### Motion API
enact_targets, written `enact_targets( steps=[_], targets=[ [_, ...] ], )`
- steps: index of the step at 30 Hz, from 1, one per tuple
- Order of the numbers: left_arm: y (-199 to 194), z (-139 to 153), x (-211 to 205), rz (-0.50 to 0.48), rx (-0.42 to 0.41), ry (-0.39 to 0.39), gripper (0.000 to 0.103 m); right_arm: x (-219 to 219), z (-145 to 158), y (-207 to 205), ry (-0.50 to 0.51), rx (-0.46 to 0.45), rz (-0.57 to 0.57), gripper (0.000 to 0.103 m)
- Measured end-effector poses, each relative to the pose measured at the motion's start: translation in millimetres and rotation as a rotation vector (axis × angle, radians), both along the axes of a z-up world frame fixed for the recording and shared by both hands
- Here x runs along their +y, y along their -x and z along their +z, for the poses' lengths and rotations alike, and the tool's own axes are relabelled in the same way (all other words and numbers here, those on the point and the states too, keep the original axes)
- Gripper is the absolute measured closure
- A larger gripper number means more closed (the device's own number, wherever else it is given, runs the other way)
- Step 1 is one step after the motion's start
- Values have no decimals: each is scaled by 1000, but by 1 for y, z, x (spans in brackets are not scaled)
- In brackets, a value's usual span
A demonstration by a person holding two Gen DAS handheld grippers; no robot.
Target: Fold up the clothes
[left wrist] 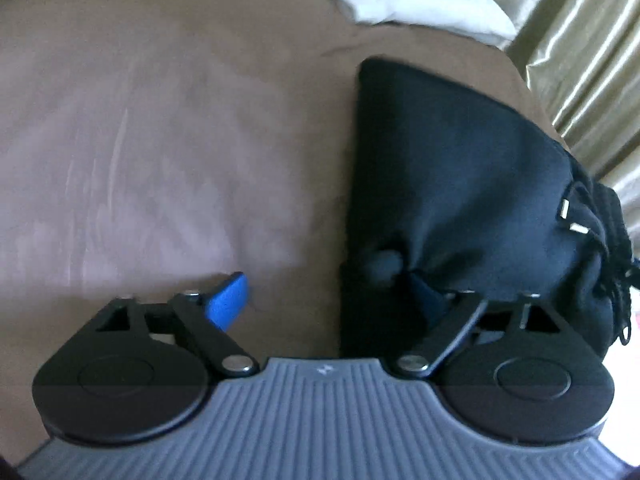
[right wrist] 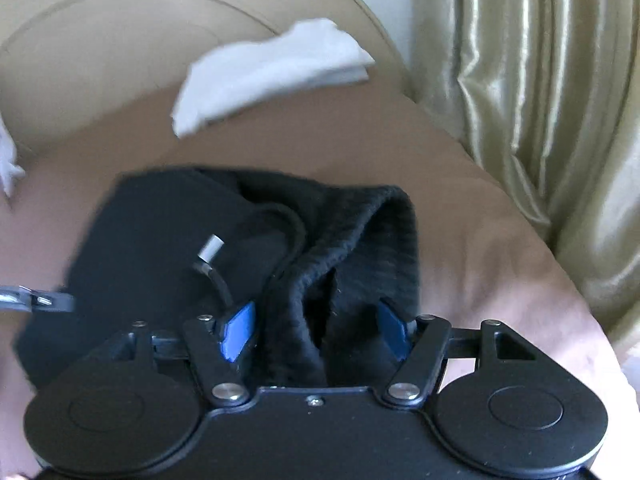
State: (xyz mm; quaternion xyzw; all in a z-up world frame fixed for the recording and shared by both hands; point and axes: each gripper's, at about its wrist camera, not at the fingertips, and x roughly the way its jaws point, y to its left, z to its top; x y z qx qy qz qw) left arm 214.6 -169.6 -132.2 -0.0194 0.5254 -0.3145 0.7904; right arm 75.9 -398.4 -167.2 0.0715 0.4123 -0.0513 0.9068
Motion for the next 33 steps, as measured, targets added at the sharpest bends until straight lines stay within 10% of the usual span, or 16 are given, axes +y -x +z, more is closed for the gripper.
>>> enact_targets(
  steps=[8,13,17,19,20,22,33],
  targets=[
    [-1,10,16,-63,-8,124,10,-41,-2,33,-320,-20,-229,21],
    [-13,-4,16,-31,177,282,9,-49,-25,88,-667,-19,-377,19],
    [-16,-20,6,-56,275,346,7,-17,-59,89,-669,20,-319,18],
    [-14,-18,5,-82,291,382,21,-10,-76,87,-783,3,-328,18],
    [-13,-18,5,-90,316,407,45,-10,-84,85,-878,-11,-334,18],
    [-13,-19,4,-79,363,434,44,-9,-96,80,-994,-26,-355,18],
    [13,7,-7,-90,238,361,48,-15,-91,63,-797,-190,-610,17]
  ],
)
